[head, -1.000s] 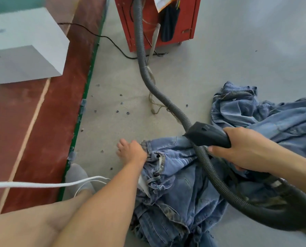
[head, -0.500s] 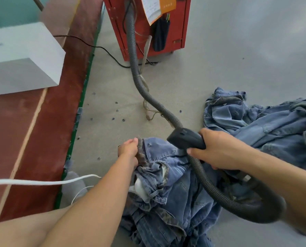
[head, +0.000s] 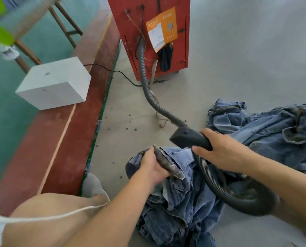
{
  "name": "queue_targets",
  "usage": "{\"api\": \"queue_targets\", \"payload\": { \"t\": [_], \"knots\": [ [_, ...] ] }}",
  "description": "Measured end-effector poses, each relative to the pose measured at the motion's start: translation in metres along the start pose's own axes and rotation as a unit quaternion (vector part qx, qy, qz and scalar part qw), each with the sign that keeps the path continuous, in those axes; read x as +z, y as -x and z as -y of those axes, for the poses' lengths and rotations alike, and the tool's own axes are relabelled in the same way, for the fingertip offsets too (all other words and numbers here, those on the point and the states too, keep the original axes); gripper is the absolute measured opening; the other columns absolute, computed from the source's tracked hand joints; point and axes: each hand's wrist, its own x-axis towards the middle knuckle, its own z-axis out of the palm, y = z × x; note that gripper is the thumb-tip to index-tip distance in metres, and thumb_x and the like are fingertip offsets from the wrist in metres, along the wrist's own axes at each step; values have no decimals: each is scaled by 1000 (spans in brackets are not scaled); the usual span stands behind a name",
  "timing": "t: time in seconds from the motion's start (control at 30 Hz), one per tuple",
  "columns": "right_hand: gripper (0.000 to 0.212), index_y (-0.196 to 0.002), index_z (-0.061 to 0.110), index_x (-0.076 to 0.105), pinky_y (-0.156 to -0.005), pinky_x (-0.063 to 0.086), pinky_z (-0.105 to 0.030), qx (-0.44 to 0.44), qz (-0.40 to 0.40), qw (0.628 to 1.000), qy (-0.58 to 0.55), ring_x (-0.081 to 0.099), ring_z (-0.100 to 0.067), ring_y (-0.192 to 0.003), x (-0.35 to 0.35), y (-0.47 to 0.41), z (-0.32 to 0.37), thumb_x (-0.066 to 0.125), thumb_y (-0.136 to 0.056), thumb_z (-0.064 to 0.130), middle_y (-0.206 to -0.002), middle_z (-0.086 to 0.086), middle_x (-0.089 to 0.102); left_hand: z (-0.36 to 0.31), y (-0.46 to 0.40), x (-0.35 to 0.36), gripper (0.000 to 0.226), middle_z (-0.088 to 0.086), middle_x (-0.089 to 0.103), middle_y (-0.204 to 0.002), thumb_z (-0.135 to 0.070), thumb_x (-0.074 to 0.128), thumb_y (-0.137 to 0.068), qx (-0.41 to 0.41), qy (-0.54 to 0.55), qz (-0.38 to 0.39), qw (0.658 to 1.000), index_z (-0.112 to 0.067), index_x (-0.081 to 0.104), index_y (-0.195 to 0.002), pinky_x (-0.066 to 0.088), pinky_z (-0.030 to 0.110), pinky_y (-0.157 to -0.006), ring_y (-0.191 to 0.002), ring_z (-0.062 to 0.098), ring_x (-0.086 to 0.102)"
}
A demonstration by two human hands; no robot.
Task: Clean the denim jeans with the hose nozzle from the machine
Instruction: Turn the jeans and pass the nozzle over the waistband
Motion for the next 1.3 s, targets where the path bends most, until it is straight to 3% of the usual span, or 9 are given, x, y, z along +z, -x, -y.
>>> {"api": "queue_targets", "payload": {
  "t": [0.1, 0.2, 0.47, 0.6, 0.7, 0.8, 0.9, 1.1, 1.3],
  "knots": [
    [34, -117, 43, 47, -49, 42, -15, -21, 33, 999, 27, 61, 10, -68, 12, 14, -15, 57, -93, 65, -75, 15, 62, 15, -20, -9, 55, 26, 70, -124, -41, 60, -102, 63, -21, 20, 998, 2, 60, -137, 56, 52, -89, -111, 40, 70],
    [34, -118, 47, 47, -55, 49, -19, -7, 70, 995, 67, 63, 4, -64, 15, 23, -29, 57, -93, 68, -74, 15, 65, 19, -30, -23, 39, 20, 76, -113, -27, 61, -103, 101, 6, 2, 995, -5, 62, -134, 61, 47, -74, -99, 35, 73],
    [26, -97, 44, 48, -62, 51, -24, -18, 165, 982, 96, 63, -4, -66, 19, 11, -24, 59, -91, 67, -78, 11, 65, 11, -42, -30, 61, 19, 70, -128, -54, 40, -104, 70, 26, 81, 994, -7, 57, -141, 55, 53, -96, -119, 38, 67],
    [28, -102, 39, 52, -63, 49, -24, -25, 126, 991, 47, 62, -3, -68, 32, -1, -7, 60, -94, 64, -81, 10, 65, 14, -41, -33, 61, 20, 70, -129, -55, 45, -102, 60, 9, 117, 991, -7, 59, -137, 56, 51, -98, -115, 36, 70],
    [34, -115, 37, 54, -69, 53, -32, -11, 85, 996, 22, 63, -6, -74, 39, -4, -1, 58, -94, 64, -85, 9, 66, 15, -38, -36, 43, 21, 71, -125, -28, 67, -94, 112, 8, 153, 982, -4, 63, -130, 62, 42, -82, -106, 30, 73],
    [39, -124, 37, 54, -68, 54, -31, 0, 60, 998, 16, 63, -5, -70, 37, -1, -7, 59, -95, 63, -83, 11, 66, 15, -37, -37, 16, 19, 76, -104, -9, 58, -100, 116, 50, 155, 980, -2, 68, -110, 64, 38, -76, -91, 27, 77],
    [31, -116, 44, 50, -57, 47, -21, 9, 39, 999, 32, 61, 0, -62, 18, 3, -19, 60, -93, 63, -77, 14, 64, 13, -35, -37, 16, 17, 77, -90, -9, 50, -105, 111, 104, 135, 979, -3, 65, -103, 64, 37, -68, -79, 25, 78],
    [28, -100, 41, 54, -57, 41, -19, -18, 128, 989, 78, 61, 0, -67, 7, 2, -9, 58, -89, 66, -79, 14, 64, 15, -25, -32, 29, 24, 74, -115, -15, 39, -111, 119, 114, 165, 972, -1, 61, -124, 64, 43, -74, -99, 33, 76],
    [23, -104, 36, 57, -52, 44, -20, 17, 43, 999, -2, 63, -6, -60, 13, -15, 8, 62, -95, 57, -79, 4, 66, 32, -16, -25, 29, 16, 75, -109, -5, 34, -110, 120, 62, 192, 972, -7, 61, -122, 63, 43, -83, -96, 26, 76]
  ]
}}
